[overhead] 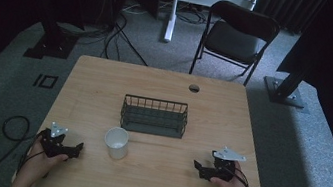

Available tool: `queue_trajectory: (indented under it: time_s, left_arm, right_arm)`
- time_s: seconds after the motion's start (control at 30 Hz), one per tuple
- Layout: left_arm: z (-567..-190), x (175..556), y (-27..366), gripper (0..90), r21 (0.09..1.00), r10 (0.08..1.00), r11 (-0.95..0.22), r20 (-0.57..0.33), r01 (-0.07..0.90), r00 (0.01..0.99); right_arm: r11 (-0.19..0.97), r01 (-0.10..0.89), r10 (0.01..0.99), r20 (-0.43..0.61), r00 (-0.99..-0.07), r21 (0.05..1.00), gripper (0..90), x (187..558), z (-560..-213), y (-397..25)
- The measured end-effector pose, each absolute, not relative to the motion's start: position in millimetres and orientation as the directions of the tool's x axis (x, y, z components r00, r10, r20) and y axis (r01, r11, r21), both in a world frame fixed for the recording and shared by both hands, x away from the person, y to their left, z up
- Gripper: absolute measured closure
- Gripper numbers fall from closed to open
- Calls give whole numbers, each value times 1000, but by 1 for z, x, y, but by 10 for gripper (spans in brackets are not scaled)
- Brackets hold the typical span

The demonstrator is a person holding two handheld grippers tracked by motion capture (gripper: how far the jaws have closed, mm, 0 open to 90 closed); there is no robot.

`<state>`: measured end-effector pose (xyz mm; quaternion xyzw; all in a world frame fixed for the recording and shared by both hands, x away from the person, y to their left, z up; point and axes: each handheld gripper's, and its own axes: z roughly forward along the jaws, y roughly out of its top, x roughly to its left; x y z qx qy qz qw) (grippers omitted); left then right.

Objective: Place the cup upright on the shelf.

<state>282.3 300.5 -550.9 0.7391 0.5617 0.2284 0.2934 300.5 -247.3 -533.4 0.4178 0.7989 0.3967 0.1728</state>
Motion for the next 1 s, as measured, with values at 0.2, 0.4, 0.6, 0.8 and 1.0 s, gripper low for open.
queue_trajectory:
  time_s: [0.2,0.4,0.6,0.8,1.0]
  left_arm:
    - [-551,282,300,26,691,964,-197,8,696,264]
    - [-551,282,300,26,691,964,-197,8,696,264]
    - [-551,282,300,26,691,964,-196,8,696,264]
    - [-551,282,300,26,691,964,-197,8,696,265]
    - [-551,282,300,26,691,964,-197,8,696,265]
  right_arm:
    - [363,506,776,47,-629,783,125,303,-530,-233]
    - [378,488,755,42,-654,787,125,305,-527,-221]
    - [402,465,723,39,-690,789,125,305,-523,-207]
    - [424,444,688,38,-724,789,125,306,-523,-191]
    - [435,427,659,43,-751,793,125,307,-522,-175]
